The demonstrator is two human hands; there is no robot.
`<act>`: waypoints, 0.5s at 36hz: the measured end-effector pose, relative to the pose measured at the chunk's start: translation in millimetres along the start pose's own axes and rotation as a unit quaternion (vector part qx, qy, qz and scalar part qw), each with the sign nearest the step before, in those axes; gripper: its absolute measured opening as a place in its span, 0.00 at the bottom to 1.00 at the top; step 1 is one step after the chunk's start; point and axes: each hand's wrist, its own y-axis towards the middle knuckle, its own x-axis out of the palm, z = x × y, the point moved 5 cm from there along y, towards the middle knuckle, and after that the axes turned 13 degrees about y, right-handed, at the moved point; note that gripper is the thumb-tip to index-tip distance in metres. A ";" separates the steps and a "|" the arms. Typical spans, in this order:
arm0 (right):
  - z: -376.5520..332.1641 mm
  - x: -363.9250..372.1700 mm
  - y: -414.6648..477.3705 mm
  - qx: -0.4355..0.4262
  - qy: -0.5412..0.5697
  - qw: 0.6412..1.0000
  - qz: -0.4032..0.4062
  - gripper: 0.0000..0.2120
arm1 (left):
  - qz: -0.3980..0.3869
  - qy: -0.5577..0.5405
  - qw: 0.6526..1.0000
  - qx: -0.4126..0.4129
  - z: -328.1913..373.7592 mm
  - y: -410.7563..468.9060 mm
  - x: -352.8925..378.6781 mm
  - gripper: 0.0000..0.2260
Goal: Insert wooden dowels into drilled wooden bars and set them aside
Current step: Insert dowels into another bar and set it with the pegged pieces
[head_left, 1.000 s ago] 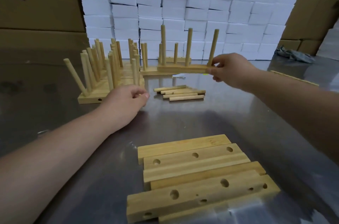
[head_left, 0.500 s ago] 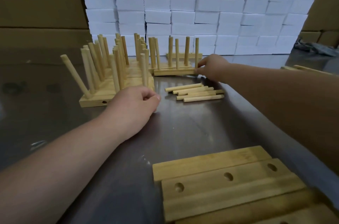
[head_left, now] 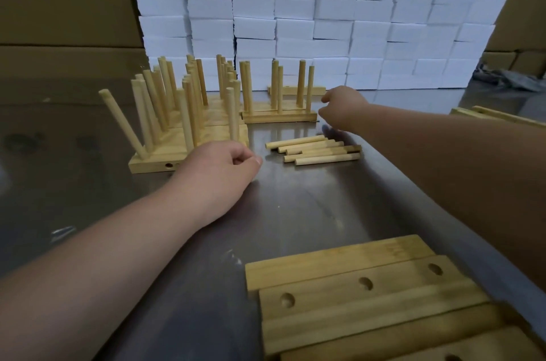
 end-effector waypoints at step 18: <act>-44.5 -8.8 -117.0 -0.220 -0.176 0.943 -0.175 0.11 | -0.018 0.027 0.998 0.048 7.3 -2.9 -1.2 0.09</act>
